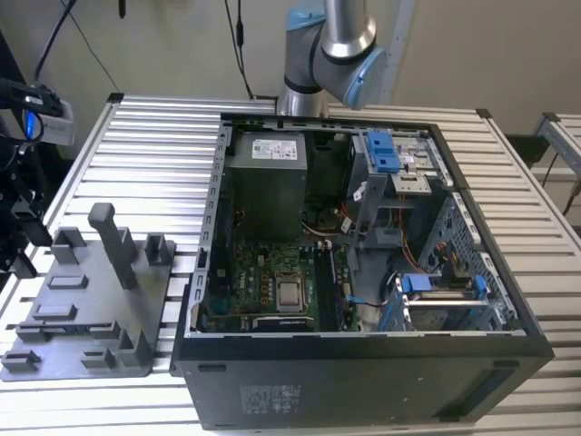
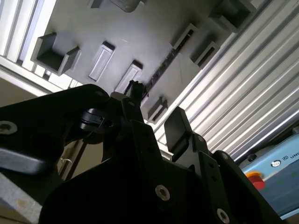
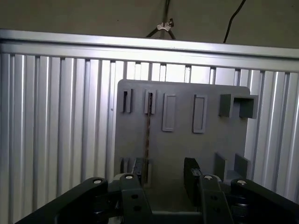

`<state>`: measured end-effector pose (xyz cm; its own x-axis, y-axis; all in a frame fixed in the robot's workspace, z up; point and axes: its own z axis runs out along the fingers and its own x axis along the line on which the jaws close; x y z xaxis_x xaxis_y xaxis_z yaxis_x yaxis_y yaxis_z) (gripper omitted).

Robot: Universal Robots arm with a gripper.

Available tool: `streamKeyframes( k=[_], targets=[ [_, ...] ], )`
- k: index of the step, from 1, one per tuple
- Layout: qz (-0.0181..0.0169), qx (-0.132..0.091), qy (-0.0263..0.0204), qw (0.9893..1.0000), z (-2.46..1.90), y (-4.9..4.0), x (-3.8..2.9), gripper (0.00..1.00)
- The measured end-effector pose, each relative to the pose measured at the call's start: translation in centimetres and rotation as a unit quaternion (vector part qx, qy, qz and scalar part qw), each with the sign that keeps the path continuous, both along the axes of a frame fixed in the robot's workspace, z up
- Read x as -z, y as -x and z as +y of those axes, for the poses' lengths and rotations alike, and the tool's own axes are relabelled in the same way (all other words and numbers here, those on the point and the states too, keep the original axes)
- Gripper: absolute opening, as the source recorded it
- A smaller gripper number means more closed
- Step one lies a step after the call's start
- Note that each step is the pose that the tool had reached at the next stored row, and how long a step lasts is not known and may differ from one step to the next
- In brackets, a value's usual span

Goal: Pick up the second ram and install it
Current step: 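Pick up the second ram and move it above second insertion slot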

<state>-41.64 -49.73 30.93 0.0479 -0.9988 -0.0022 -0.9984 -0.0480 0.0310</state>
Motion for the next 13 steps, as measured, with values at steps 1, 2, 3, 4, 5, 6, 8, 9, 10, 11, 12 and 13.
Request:
streamKeyframes(
  k=[1,2,3,4,5,6,8,9,10,11,12,13],
  targets=[
    [0.0,0.0,0.0,1.0,0.0,0.0,0.0,0.48],
    [0.0,0.0,0.0,1.0,0.0,0.0,0.0,0.48],
    [-0.0001,0.0,0.0,1.0,0.0,0.0,0.0,0.48],
    [-0.0001,0.0,0.0,1.0,0.0,0.0,0.0,0.48],
    [-0.0001,0.0,0.0,1.0,0.0,0.0,0.0,0.48],
    [-0.0001,0.0,0.0,1.0,0.0,0.0,0.0,0.48],
    [-0.0002,0.0,0.0,1.0,0.0,0.0,0.02,0.48],
    [-0.0004,0.0,-0.0001,1.0,0.0,0.0,0.1,0.48],
    [-0.0007,0.002,-0.0001,1.0,0.0,-0.01,0.18,0.48],
    [-0.0015,0.004,-0.0001,1.0,0.0,0.01,0.25,0.48],
    [-0.0027,0.005,-0.0001,1.0,0.0,0.03,0.34,0.48],
    [-0.0038,0.007,-0.0002,1.0,0.0,0.04,0.47,0.48]
  ],
)
